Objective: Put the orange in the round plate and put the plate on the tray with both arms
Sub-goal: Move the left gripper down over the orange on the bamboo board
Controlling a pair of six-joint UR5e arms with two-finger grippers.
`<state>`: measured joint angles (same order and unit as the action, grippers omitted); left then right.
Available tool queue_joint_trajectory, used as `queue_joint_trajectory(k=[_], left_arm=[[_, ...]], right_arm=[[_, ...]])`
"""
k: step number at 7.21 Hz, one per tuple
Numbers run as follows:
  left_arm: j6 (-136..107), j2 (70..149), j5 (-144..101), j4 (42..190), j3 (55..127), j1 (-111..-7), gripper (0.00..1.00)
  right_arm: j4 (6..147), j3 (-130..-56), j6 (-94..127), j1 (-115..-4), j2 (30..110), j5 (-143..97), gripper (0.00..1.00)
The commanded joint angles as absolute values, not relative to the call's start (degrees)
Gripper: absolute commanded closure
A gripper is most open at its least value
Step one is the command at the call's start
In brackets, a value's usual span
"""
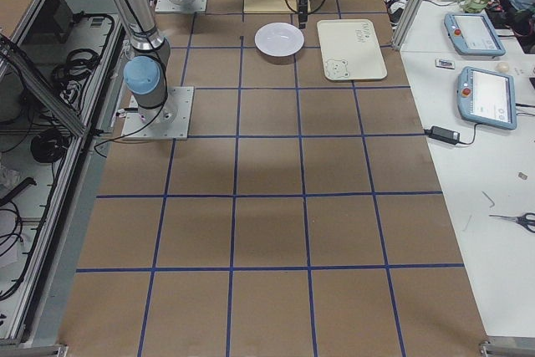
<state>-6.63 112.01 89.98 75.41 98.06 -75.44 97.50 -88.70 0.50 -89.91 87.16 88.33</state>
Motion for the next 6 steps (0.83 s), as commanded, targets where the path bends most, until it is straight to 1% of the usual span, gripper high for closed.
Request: queue_joint_trajectory(k=[1,2,4,5,6], left_arm=[[-9.99,113.2,89.56,71.81,101.07,-75.32,0.0],[-14.28,113.29,89.47,71.98,101.07,-75.32,0.0],[-15.29,113.47,89.39,72.51,101.16,-75.32,0.0],[-17.9,113.73,87.12,72.34,101.08,-75.32,0.05],[-18.54,114.17,85.62,72.07,100.81,-75.32,0.44]], right_arm=[[97.38,-88.77,0.44,-89.91,87.19,88.33,0.0],[97.38,-88.77,0.44,-89.91,87.19,88.33,0.0],[97.38,-88.77,0.53,-89.91,87.19,88.33,0.0],[97.3,-88.77,0.44,-89.83,87.1,88.33,0.0],[97.29,-88.77,0.53,-89.91,87.19,88.33,0.0]])
